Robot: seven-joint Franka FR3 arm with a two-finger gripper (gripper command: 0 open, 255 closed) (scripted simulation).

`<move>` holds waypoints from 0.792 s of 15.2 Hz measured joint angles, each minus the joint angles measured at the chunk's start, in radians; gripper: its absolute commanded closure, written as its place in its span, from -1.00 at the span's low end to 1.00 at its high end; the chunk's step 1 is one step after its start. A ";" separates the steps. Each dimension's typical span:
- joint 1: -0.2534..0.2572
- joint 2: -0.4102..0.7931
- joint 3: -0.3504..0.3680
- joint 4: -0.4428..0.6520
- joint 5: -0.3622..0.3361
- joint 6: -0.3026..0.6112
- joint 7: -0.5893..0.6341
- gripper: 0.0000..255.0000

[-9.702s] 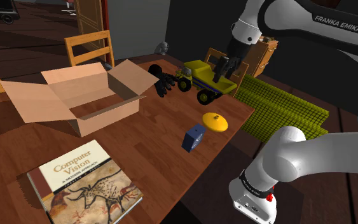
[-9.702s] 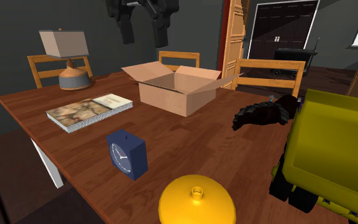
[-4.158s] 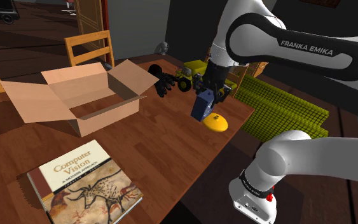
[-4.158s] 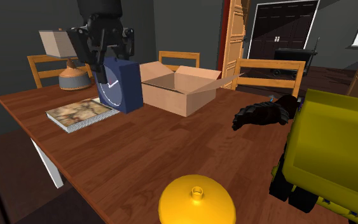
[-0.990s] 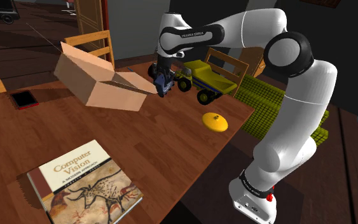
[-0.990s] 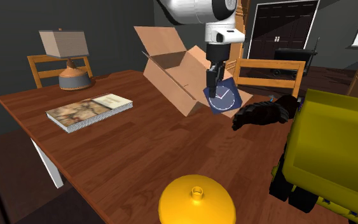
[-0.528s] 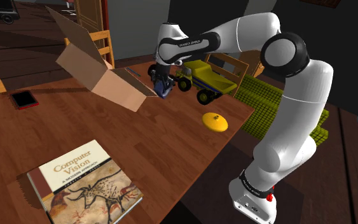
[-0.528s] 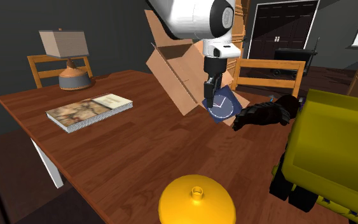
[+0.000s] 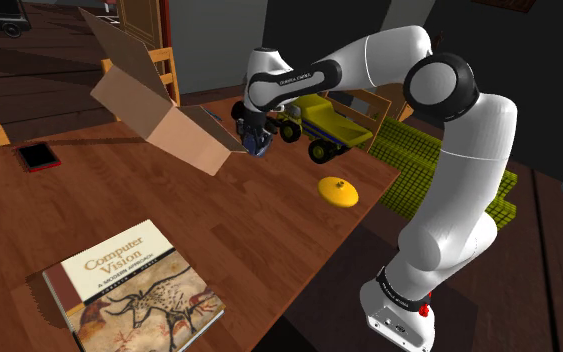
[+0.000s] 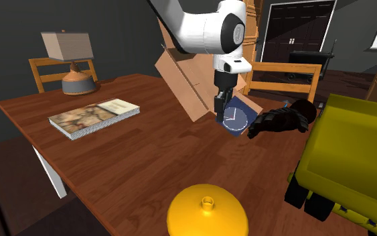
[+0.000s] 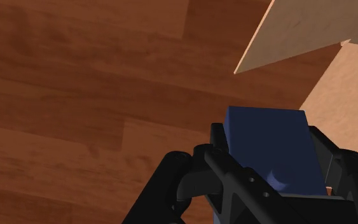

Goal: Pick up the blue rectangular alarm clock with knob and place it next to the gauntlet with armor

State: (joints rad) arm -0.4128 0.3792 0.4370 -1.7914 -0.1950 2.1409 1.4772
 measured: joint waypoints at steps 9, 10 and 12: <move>-0.004 0.002 -0.004 -0.005 -0.003 0.006 0.001 -1.00; -0.004 0.001 -0.004 -0.004 -0.003 0.005 0.001 -1.00; -0.007 -0.013 0.000 0.022 0.007 -0.033 -0.007 -1.00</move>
State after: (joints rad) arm -0.4193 0.3661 0.4371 -1.7694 -0.1878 2.1077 1.4702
